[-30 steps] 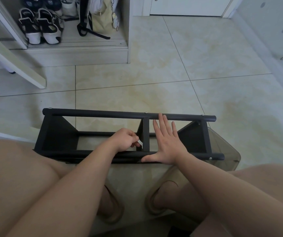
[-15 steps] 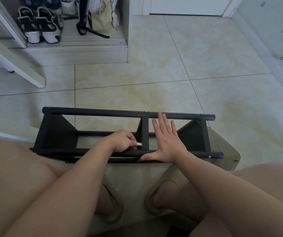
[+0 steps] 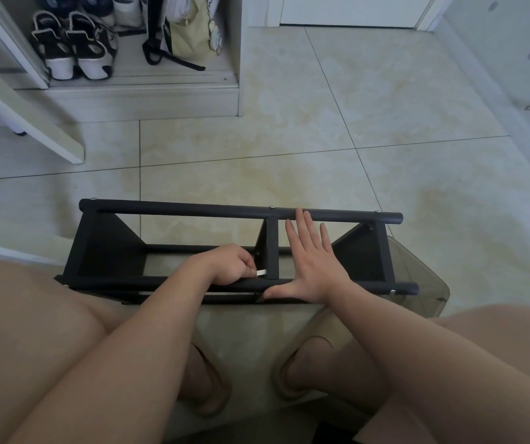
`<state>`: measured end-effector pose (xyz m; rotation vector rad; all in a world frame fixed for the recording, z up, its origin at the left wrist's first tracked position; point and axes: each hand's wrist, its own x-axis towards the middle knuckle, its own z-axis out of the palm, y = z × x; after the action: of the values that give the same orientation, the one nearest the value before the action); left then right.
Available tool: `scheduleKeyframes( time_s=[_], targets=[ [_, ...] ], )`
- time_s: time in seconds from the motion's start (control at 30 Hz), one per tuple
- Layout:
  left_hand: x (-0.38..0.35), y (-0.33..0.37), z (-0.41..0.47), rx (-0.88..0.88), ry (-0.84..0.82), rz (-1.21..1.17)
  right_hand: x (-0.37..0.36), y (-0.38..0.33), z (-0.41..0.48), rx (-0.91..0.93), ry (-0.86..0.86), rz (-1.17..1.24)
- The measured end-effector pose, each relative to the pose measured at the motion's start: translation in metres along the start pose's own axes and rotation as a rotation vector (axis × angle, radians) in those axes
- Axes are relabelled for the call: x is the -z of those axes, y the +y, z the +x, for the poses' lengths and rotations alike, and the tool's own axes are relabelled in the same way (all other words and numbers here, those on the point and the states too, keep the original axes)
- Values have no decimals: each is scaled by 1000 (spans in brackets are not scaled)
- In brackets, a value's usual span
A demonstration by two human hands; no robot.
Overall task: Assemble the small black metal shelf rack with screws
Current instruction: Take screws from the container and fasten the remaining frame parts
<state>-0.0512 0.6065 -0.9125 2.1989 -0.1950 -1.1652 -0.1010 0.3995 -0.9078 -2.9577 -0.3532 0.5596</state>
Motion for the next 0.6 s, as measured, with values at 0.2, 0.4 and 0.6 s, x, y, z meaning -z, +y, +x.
scheduleKeyframes(
  time_s=[0.2,0.4,0.6],
  targets=[
    [0,-2,0,-46,124,-86,3,1,1,-2,-20,-16],
    [0,1,-1,-65,129,-204,16,4,13,120,-24,-137],
    [1,1,0,-13,113,-367,19,7,28,241,-51,-213]
  ],
)
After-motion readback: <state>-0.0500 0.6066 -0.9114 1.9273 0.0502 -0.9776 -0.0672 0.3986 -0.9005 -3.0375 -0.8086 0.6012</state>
